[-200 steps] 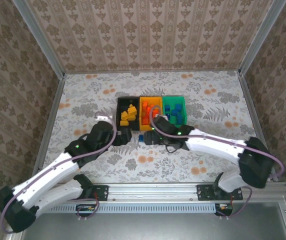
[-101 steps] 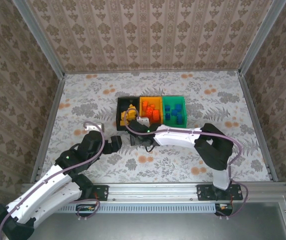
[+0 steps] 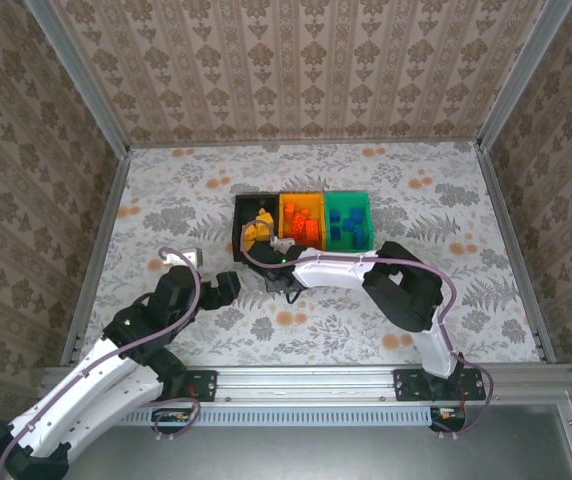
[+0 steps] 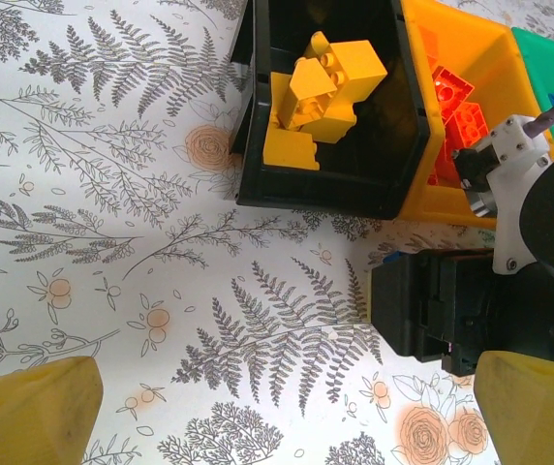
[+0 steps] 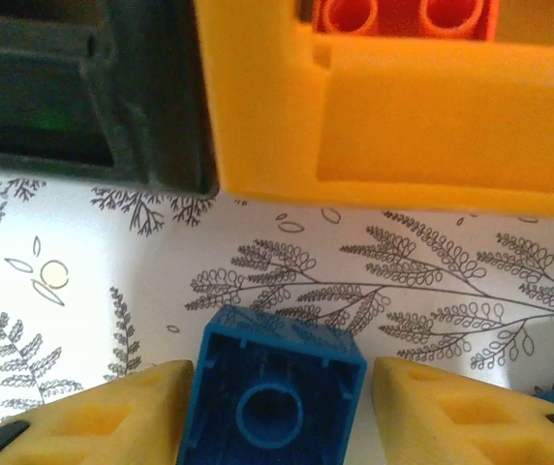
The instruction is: Sort the legos into containers by color
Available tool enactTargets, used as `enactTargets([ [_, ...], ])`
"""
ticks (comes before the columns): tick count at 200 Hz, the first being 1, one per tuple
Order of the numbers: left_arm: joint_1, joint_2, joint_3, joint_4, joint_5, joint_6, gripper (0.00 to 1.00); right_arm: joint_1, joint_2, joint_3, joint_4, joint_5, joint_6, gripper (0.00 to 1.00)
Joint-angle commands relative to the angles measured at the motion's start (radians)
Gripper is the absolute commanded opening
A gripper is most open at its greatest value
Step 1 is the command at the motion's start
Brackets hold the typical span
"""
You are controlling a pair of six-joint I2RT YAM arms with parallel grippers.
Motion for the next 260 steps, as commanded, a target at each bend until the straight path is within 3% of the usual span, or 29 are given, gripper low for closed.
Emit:
enactTargets([
  [1, 0.008, -0.007, -0.001, -0.040, -0.020, -0.010, 1.00, -0.009, 0.016, 0.001, 0.020, 0.016, -0.025, 0.53],
  [18, 0.008, -0.007, 0.001, -0.040, -0.025, -0.005, 1.00, -0.014, 0.033, 0.015, 0.014, 0.018, -0.035, 0.53],
  [65, 0.011, 0.009, 0.008, -0.035, -0.021, -0.003, 1.00, -0.014, -0.025, -0.025, 0.060, 0.006, -0.069, 0.36],
  [120, 0.012, 0.070, 0.003, 0.024, 0.012, -0.004, 1.00, -0.019, -0.357, -0.237, 0.130, 0.006, -0.113, 0.32],
  [149, 0.010, 0.148, 0.002, 0.090, 0.050, -0.004, 1.00, -0.118, -0.522, -0.316, 0.093, 0.013, -0.141, 0.32],
  [165, 0.011, 0.188, 0.000, 0.134, 0.073, -0.006, 1.00, -0.229, -0.570, -0.338, 0.073, -0.006, -0.156, 0.32],
  [206, 0.008, 0.290, 0.015, 0.202, 0.114, -0.009, 1.00, -0.439, -0.462, -0.231, 0.029, -0.087, -0.228, 0.33],
  [244, 0.001, 0.375, 0.024, 0.260, 0.151, -0.015, 1.00, -0.526, -0.308, -0.090, -0.034, -0.126, -0.249, 0.35],
  [260, -0.004, 0.414, 0.037, 0.267, 0.156, -0.016, 1.00, -0.536, -0.278, -0.053, -0.034, -0.130, -0.262, 0.41],
])
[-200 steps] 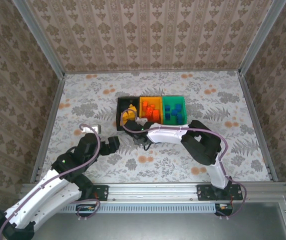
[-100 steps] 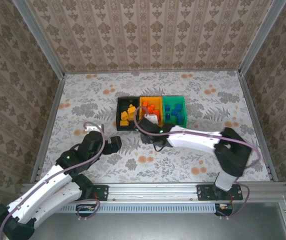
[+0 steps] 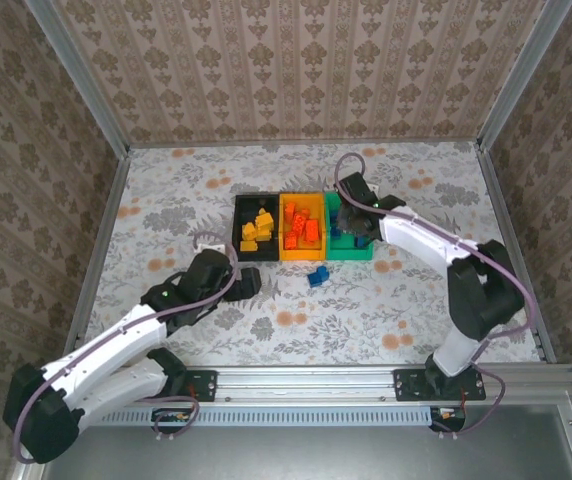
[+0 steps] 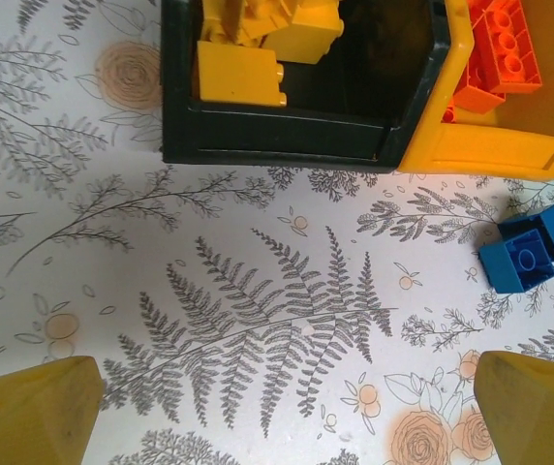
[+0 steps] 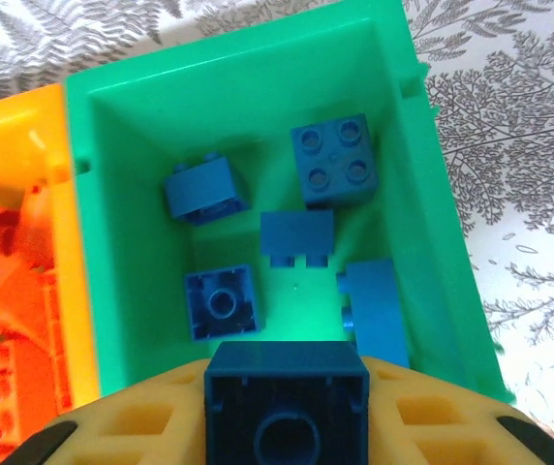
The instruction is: Sort the legos into containers by color
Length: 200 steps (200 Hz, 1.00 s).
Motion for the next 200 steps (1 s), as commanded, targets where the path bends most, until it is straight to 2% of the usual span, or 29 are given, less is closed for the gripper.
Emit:
enactTargets([
  [1, -0.009, 0.043, 0.036, 0.045, 0.030, -0.013, 1.00, -0.019, 0.038, 0.074, -0.060, -0.032, -0.040, 0.42],
  [31, -0.018, 0.086, 0.053, 0.061, 0.044, -0.011, 1.00, -0.019, 0.018, 0.097, -0.057, -0.051, -0.052, 0.67],
  [49, -0.019, 0.099, 0.064, 0.064, 0.046, -0.006, 1.00, -0.004, -0.057, 0.047, -0.039, -0.053, -0.050, 0.75],
  [79, -0.019, 0.101, 0.072, 0.063, 0.042, -0.002, 1.00, 0.060, -0.218, -0.105, 0.017, -0.059, -0.032, 0.81],
  [112, -0.018, 0.077, 0.066, 0.056, 0.053, -0.006, 1.00, 0.174, -0.371, -0.287, 0.057, -0.056, -0.007, 0.84],
  [136, -0.018, 0.064, 0.060, 0.050, 0.061, -0.008, 1.00, 0.258, -0.427, -0.389, 0.117, -0.052, 0.020, 0.88],
  [141, -0.018, 0.062, 0.057, 0.049, 0.060, -0.009, 1.00, 0.275, -0.430, -0.410, 0.130, -0.046, 0.031, 0.93],
  [148, -0.018, 0.058, 0.053, 0.050, 0.059, -0.010, 1.00, 0.295, -0.426, -0.431, 0.150, -0.039, 0.046, 0.95],
  [200, -0.017, 0.039, 0.023, 0.055, 0.055, -0.020, 1.00, 0.345, -0.218, -0.414, 0.230, 0.040, 0.120, 0.94],
])
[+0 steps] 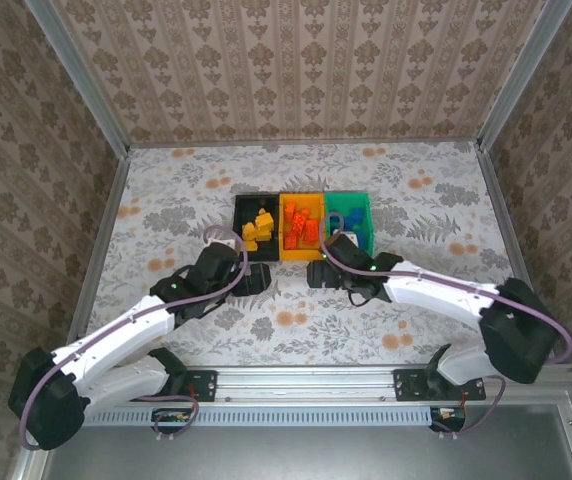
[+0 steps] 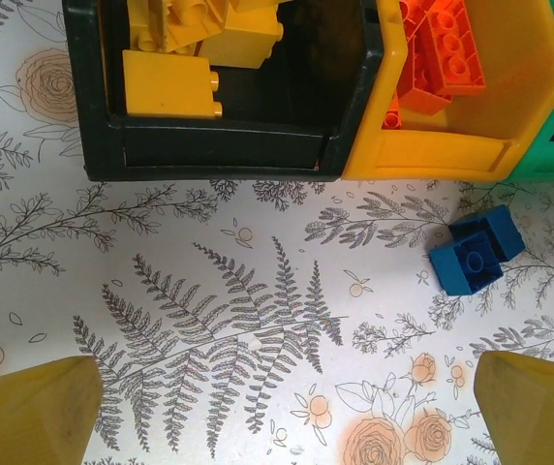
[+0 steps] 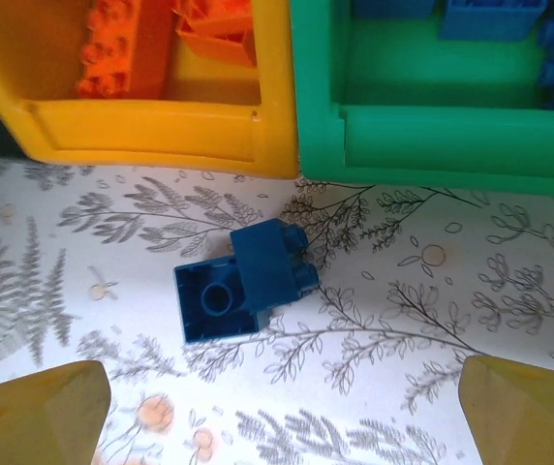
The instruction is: Sort the legos into containers by color
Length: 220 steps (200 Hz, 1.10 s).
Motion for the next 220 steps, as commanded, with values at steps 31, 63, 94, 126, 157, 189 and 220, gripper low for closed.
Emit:
enactTargets([
  [31, -0.003, -0.029, -0.027, 0.002, 0.007, -0.022, 1.00, 0.020, 0.145, 0.062, 0.070, 0.142, 0.129, 0.92],
  [63, -0.002, -0.045, -0.038, 0.006, 0.006, -0.023, 1.00, 0.006, 0.196, 0.083, 0.075, 0.159, 0.178, 0.84],
  [94, 0.000, -0.054, -0.044, 0.004, 0.005, -0.020, 1.00, -0.015, 0.251, 0.117, 0.045, 0.137, 0.185, 0.74],
  [126, 0.003, -0.061, -0.051, 0.003, 0.005, -0.017, 1.00, -0.024, 0.257, 0.114, -0.026, 0.141, 0.203, 0.67],
  [157, 0.007, -0.074, -0.058, 0.005, 0.006, -0.017, 1.00, -0.034, 0.168, 0.030, -0.049, 0.171, 0.225, 0.53],
  [189, 0.009, -0.068, -0.058, 0.016, 0.008, -0.011, 1.00, -0.056, 0.150, -0.013, -0.006, 0.119, 0.186, 0.49],
  [220, 0.013, -0.058, -0.055, 0.018, 0.010, -0.010, 1.00, -0.065, 0.194, 0.005, 0.020, 0.091, 0.156, 0.40],
])
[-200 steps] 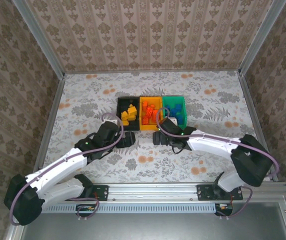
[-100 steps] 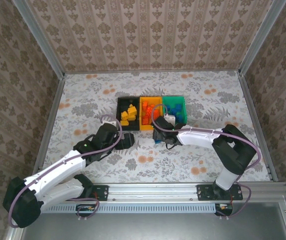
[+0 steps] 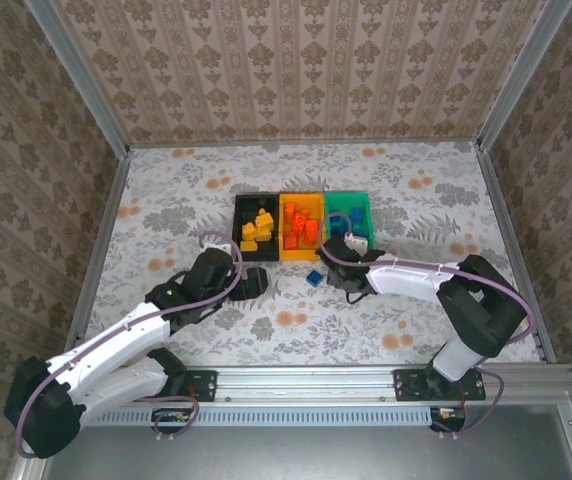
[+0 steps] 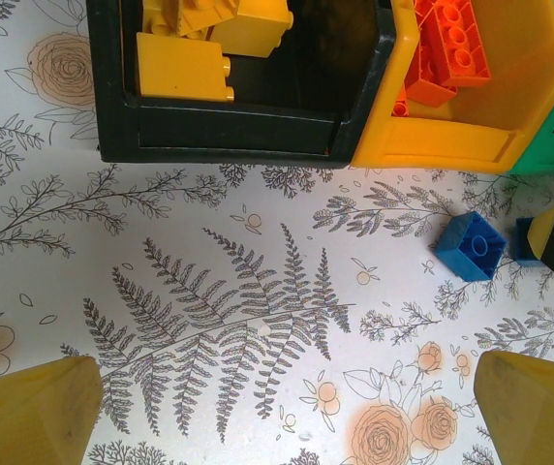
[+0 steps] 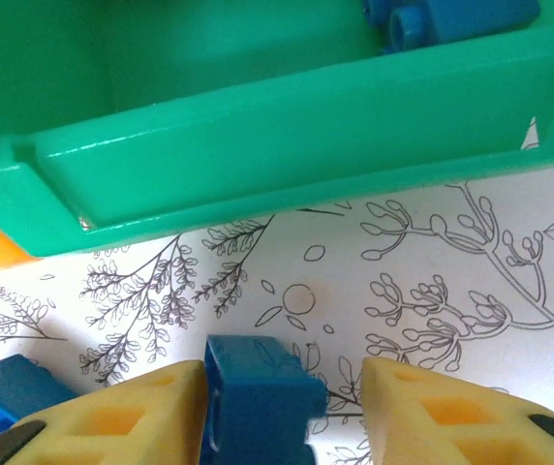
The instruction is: Sort the legos into containers by color
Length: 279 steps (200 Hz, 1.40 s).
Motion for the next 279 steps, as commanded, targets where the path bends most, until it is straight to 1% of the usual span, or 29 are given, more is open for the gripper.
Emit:
enactTargets([
  [1, 0.009, 0.000, -0.008, 0.017, 0.008, -0.003, 1.00, -0.006, 0.028, 0.004, 0.017, -0.023, -0.029, 0.39],
  [23, 0.009, 0.002, -0.006, 0.016, 0.008, -0.004, 1.00, -0.005, 0.016, 0.005, 0.031, -0.021, -0.049, 0.31],
  [41, 0.009, 0.005, -0.006, 0.012, 0.008, -0.003, 1.00, -0.007, -0.008, 0.008, 0.024, -0.027, -0.070, 0.26],
  [63, 0.011, 0.006, -0.004, 0.013, 0.007, -0.002, 1.00, -0.005, -0.060, 0.006, -0.012, -0.026, -0.088, 0.23],
  [92, 0.011, 0.005, -0.006, 0.013, 0.008, -0.002, 1.00, -0.006, -0.206, 0.001, -0.072, -0.035, -0.118, 0.22],
  [96, 0.011, 0.005, -0.008, 0.012, 0.008, -0.003, 1.00, -0.007, -0.210, 0.006, -0.079, -0.032, -0.123, 0.22],
  [99, 0.010, 0.005, -0.008, 0.012, 0.007, -0.003, 1.00, -0.008, -0.254, 0.013, -0.087, -0.029, -0.133, 0.22],
  [105, 0.011, 0.004, -0.007, 0.014, 0.008, -0.003, 1.00, -0.013, -0.277, 0.026, -0.099, -0.026, -0.144, 0.22],
  [117, 0.011, 0.003, -0.008, 0.016, 0.014, -0.003, 1.00, -0.040, -0.292, 0.067, -0.118, -0.029, -0.166, 0.22],
  [144, 0.011, 0.003, -0.008, 0.013, 0.016, -0.006, 1.00, -0.133, -0.225, 0.179, -0.127, -0.032, -0.208, 0.23],
  [167, 0.011, -0.010, -0.007, 0.005, 0.021, -0.013, 1.00, -0.202, -0.063, 0.300, -0.132, -0.055, -0.234, 0.24],
  [187, 0.009, -0.031, -0.011, -0.004, 0.025, -0.018, 1.00, -0.231, 0.056, 0.405, -0.163, -0.055, -0.252, 0.24],
  [210, 0.010, -0.052, -0.015, -0.016, 0.021, -0.021, 1.00, -0.245, 0.143, 0.480, -0.183, -0.044, -0.256, 0.25],
  [222, 0.010, -0.061, -0.014, -0.025, 0.019, -0.019, 1.00, -0.245, 0.166, 0.503, -0.188, -0.041, -0.256, 0.28],
  [229, 0.009, -0.064, -0.013, -0.030, 0.018, -0.016, 1.00, -0.246, 0.174, 0.516, -0.193, -0.044, -0.255, 0.31],
  [253, 0.010, -0.077, -0.010, -0.045, 0.011, -0.012, 1.00, -0.244, 0.154, 0.531, -0.198, -0.068, -0.262, 0.52],
  [279, 0.010, -0.099, -0.004, -0.065, 0.001, -0.007, 1.00, -0.226, 0.067, 0.499, -0.185, -0.087, -0.270, 0.68],
])
